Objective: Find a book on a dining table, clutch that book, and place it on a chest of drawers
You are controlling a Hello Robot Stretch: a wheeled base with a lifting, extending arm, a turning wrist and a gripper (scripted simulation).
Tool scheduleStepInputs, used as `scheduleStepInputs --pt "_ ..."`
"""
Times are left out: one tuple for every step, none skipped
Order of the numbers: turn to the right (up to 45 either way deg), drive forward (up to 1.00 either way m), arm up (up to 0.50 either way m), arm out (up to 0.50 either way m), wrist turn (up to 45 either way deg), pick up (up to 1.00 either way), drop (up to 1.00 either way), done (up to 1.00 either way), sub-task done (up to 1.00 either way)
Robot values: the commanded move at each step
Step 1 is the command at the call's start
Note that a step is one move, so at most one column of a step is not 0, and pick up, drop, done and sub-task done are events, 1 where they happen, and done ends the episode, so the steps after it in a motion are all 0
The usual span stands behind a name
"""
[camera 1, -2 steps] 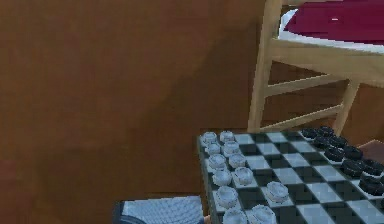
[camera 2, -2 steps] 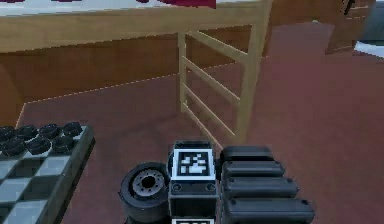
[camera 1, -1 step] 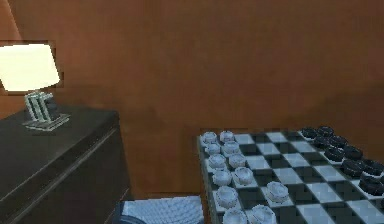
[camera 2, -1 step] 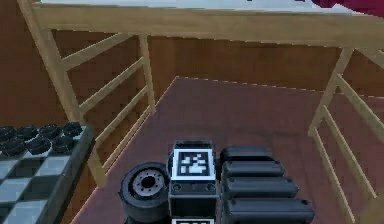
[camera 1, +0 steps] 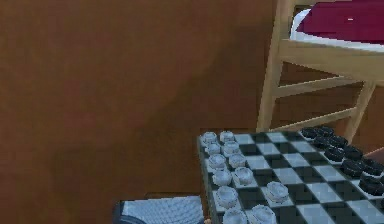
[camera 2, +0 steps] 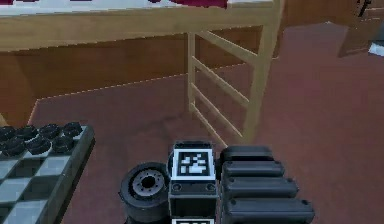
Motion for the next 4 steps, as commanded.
scheduleStepInputs --pt "-45.0 0.0 0.0 0.0 0.0 0.0 0.0 0.0 0.0" --pt "45.0 0.0 0.0 0.0 0.0 0.0 0.0 0.0 0.0" --pt "3.0 0.0 0.0 0.0 0.0 0.0 0.0 0.0 0.0" --pt "-45.0 0.0 0.0 0.0 0.0 0.0 0.0 0.0 0.0"
